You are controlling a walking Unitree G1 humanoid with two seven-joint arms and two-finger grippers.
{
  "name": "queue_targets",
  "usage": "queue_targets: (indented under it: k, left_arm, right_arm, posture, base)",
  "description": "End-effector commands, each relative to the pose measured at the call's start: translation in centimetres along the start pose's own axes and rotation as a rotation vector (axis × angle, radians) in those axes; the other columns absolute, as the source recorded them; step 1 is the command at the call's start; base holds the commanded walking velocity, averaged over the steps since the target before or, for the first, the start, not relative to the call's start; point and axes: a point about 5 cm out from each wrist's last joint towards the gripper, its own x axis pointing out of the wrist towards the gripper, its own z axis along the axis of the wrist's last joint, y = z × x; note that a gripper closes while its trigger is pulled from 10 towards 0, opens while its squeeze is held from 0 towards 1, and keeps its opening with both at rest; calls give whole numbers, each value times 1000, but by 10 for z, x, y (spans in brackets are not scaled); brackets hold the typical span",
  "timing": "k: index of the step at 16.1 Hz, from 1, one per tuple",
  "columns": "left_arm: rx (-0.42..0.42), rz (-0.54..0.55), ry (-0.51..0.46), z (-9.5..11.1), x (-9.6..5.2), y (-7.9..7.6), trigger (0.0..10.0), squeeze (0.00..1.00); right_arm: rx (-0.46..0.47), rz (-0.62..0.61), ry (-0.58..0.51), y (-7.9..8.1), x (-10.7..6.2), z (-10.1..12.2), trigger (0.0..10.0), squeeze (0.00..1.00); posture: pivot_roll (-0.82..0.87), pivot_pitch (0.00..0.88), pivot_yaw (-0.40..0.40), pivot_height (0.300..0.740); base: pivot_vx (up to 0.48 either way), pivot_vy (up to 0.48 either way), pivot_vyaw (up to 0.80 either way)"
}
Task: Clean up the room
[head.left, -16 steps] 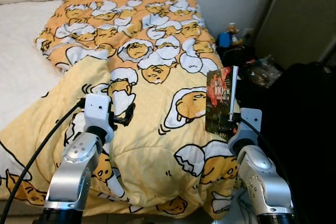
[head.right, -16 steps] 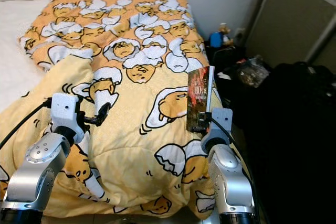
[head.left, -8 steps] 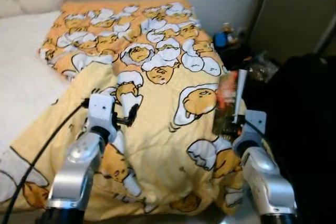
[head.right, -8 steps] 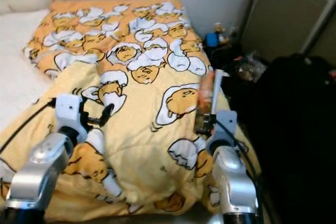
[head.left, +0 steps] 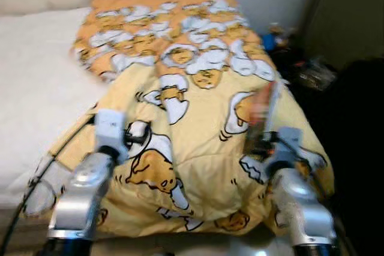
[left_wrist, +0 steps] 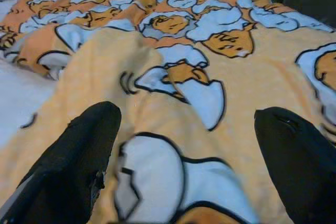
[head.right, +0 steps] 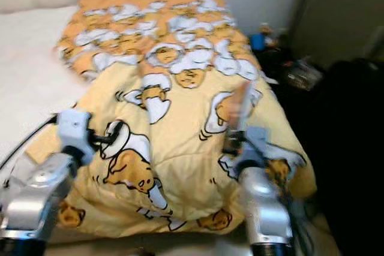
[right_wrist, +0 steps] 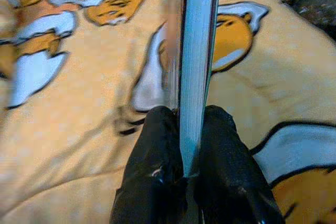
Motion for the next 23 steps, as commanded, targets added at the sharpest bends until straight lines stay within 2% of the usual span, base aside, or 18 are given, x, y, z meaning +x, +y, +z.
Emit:
queue_targets:
  k: [1, 5, 9, 23]
  left_arm:
    - [4, -30, -19, 6, 3, -7, 10000, 0]
    - [4, -30, -18, 5, 3, -8, 10000, 0]
    - [3, -32, -19, 4, 3, -9, 10000, 0]
    - [6, -29, -19, 4, 5, -8, 10000, 0]
  right_arm:
    - [-3, -15, -44, -5, 0, 10, 10000, 0]
    - [-7, -12, -43, -5, 0, 8, 10000, 0]
    - [-12, -11, -40, -6, 1, 8, 10000, 0]
    - [-17, -14, -44, -7, 2, 9, 10000, 0]
  posture:
    - [85, 0, 36, 740]
    - [87, 0, 34, 740]
    - [87, 0, 32, 740]
    - [83, 0, 32, 740]
  base:
    - [0, 330, -469]
    - [0, 344, 0]
    - [0, 386, -638]
    - [0, 432, 0]
